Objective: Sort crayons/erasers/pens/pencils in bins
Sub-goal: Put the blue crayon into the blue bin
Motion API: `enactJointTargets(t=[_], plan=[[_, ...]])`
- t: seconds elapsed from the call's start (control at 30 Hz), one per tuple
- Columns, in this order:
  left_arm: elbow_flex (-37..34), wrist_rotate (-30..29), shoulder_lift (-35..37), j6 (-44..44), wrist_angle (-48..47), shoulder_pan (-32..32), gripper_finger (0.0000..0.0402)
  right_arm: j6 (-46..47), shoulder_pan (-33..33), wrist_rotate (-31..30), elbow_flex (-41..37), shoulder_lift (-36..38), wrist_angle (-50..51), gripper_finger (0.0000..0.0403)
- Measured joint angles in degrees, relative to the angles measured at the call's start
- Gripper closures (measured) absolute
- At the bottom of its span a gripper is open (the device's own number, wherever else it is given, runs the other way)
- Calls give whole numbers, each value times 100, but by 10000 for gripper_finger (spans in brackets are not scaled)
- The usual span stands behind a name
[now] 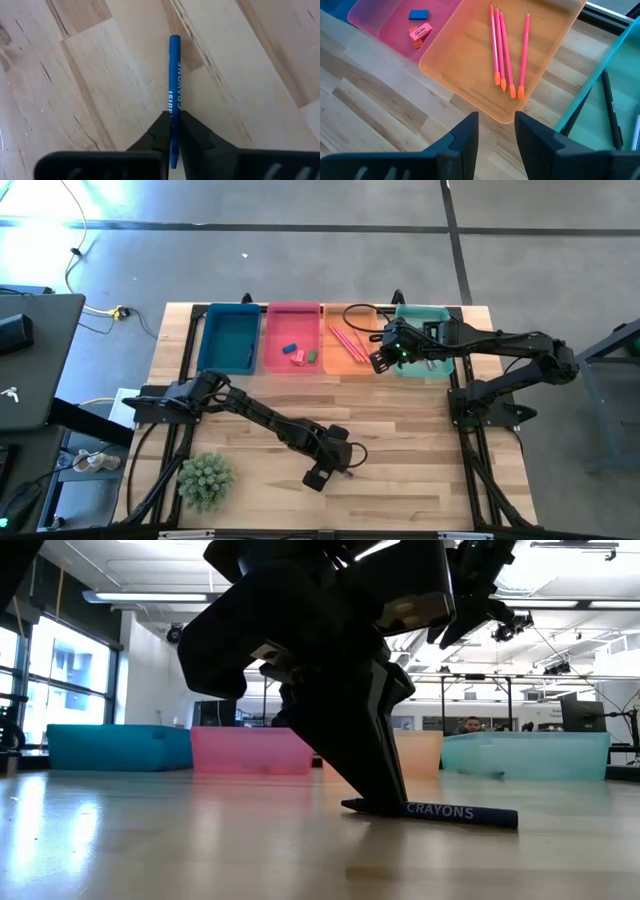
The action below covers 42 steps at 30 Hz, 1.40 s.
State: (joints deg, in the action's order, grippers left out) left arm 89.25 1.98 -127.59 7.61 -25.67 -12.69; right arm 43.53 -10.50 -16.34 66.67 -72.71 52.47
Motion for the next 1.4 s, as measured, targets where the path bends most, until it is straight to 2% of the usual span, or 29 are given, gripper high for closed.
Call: enactJointTargets(t=[0.43,0.7,0.83,1.07,1.4], plan=[[-2,83,43,-240,-105,38,394,-2,0,0,-1,0,3,284],[-358,237,522,-445,-355,249,394,-48,0,2,1,0,66,284],[-993,176,1091,-605,-71,354,394,-48,0,0,1,0,116,284],[-2597,-85,2417,-1276,877,532,394,-48,0,0,1,0,142,284],[-4246,-1062,4437,-1943,1031,1062,394,-48,0,0,1,0,78,284]])
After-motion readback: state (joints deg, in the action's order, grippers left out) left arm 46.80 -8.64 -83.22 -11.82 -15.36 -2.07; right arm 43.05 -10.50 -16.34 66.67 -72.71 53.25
